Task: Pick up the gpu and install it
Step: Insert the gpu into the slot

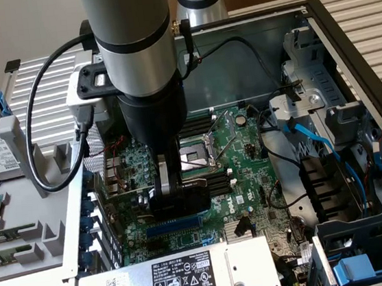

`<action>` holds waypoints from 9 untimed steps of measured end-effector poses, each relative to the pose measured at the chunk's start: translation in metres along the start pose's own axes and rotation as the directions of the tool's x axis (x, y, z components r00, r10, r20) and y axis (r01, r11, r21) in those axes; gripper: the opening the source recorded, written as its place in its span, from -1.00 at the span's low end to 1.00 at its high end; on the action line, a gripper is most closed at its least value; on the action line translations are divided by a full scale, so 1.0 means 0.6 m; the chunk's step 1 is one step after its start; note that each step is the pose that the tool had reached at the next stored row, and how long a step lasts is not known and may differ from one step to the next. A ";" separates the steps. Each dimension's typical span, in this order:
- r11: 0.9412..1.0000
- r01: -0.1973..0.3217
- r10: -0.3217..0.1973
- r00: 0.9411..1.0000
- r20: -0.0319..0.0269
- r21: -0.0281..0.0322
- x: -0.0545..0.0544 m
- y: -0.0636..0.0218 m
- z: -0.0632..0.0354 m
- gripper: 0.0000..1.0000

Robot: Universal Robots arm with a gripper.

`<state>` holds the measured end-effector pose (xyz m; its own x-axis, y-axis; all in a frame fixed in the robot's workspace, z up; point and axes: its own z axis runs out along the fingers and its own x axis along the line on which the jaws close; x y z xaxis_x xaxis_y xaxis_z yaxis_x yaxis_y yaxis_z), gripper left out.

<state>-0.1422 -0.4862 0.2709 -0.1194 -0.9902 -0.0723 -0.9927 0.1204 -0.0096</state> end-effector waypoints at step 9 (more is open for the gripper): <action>1.000 0.000 0.000 1.000 0.000 0.000 0.003 0.000 0.000 -0.47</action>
<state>-0.1422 -0.4879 0.2707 -0.1194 -0.9902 -0.0722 -0.9927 0.1204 -0.0095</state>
